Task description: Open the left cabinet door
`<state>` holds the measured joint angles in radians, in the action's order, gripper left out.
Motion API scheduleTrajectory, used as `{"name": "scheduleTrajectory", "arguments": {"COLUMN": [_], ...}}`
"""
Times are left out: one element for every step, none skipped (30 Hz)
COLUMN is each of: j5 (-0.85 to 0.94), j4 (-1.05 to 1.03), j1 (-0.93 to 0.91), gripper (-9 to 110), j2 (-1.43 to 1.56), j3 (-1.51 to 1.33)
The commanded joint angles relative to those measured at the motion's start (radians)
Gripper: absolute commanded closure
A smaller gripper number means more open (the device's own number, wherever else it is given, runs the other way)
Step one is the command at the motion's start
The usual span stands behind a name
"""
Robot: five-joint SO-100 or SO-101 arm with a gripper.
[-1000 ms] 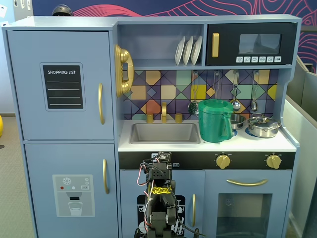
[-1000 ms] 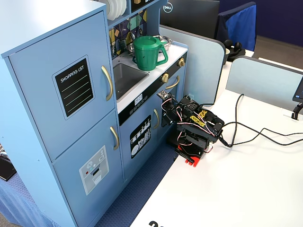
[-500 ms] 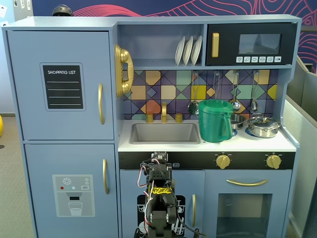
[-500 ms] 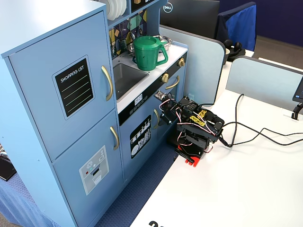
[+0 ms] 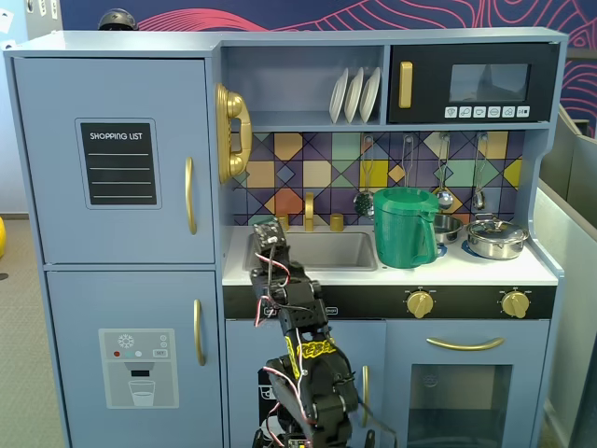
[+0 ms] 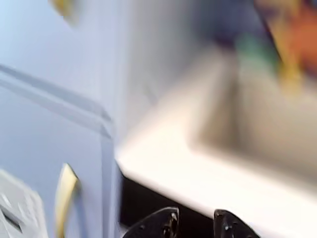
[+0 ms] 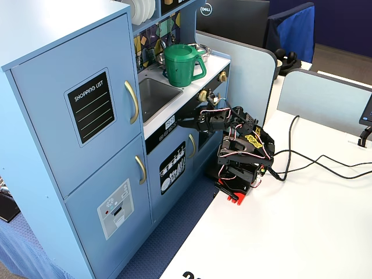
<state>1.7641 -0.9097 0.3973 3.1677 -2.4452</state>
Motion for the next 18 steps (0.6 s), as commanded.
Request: {"name": "scheduleTrajectory", "arguments": {"j5": [0.046,0.057,0.06,0.069,0.086,0.095,0.097,0.098,0.1,0.106,0.118,0.123,0.129,0.132,0.138,0.146,0.147,0.14], "j4": [0.144,0.178,0.221,0.265,0.305,0.353,0.397,0.437,0.483,0.525,0.551,0.58,0.604,0.624,0.646,0.661,0.69,0.721], "j1": [0.087,0.1,0.114,0.124,0.132,0.143,0.158,0.173,0.189,0.204,0.218,0.232,0.242,0.253,0.261,0.265,0.273,0.282], "gripper": [100,100,99,99,99,99,98,98,97,96,96,95,94,93,91,90,89,87], "j2": [-0.086,-0.112,-0.138,-0.164,-0.193,-0.222,-0.253,-0.285,-0.316,-0.345,-0.373,-0.4,-0.423,-0.445,-0.465,-0.482,-0.497,-0.511], "j3": [0.106,0.114,0.12,0.126,0.133,0.144,0.161,0.179,0.195,0.207,0.222,0.235,0.247,0.258,0.262,0.264,0.264,0.261]}}
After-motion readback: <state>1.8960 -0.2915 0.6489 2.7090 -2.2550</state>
